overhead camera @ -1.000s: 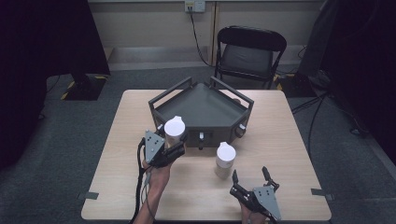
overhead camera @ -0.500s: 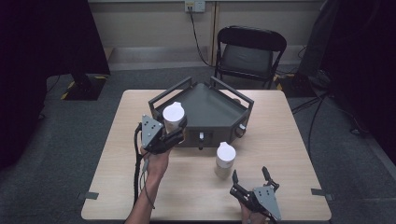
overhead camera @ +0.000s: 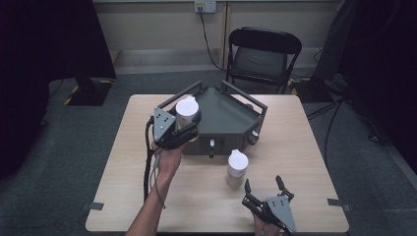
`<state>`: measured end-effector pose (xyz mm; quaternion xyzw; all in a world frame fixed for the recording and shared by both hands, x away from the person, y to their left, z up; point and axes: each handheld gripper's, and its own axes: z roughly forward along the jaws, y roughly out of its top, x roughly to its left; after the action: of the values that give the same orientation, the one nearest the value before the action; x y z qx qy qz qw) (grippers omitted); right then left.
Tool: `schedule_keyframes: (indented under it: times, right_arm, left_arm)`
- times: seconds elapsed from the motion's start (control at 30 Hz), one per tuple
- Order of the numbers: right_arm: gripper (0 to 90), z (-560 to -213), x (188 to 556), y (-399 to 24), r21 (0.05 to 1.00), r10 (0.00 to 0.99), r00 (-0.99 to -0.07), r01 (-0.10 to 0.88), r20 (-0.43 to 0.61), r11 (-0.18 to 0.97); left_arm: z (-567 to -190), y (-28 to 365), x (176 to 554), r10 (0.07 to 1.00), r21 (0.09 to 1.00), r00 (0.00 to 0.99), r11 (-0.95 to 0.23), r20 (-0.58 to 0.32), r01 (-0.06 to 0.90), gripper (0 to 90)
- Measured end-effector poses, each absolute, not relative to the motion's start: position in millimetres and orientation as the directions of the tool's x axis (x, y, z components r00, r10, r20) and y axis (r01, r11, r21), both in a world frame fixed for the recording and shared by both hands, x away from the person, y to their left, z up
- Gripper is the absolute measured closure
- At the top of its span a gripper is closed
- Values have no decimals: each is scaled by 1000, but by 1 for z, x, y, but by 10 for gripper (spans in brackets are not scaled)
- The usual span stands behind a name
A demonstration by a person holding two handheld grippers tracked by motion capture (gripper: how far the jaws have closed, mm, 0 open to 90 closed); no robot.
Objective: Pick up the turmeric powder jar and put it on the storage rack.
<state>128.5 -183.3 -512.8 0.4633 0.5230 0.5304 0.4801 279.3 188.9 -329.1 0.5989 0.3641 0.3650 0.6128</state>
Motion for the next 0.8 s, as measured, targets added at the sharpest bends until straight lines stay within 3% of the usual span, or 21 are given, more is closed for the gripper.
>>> schedule_keyframes:
  times: [0.33, 0.47, 0.8]
  right_arm:
    - [7, -513, 129, -185, 1000, 993, -118, -25, -11, 8]
    - [7, -513, 129, -185, 1000, 993, -118, -25, -10, 8]
    - [7, -513, 129, -186, 1000, 992, -122, -25, -10, 7]
  left_arm:
    - [-323, 176, 305, 905, 1000, 426, 11, -8, -5, 304]
    - [-331, 173, 313, 911, 999, 410, 52, -52, 11, 304]
    - [-343, 157, 324, 926, 1000, 377, 11, -20, 25, 304]
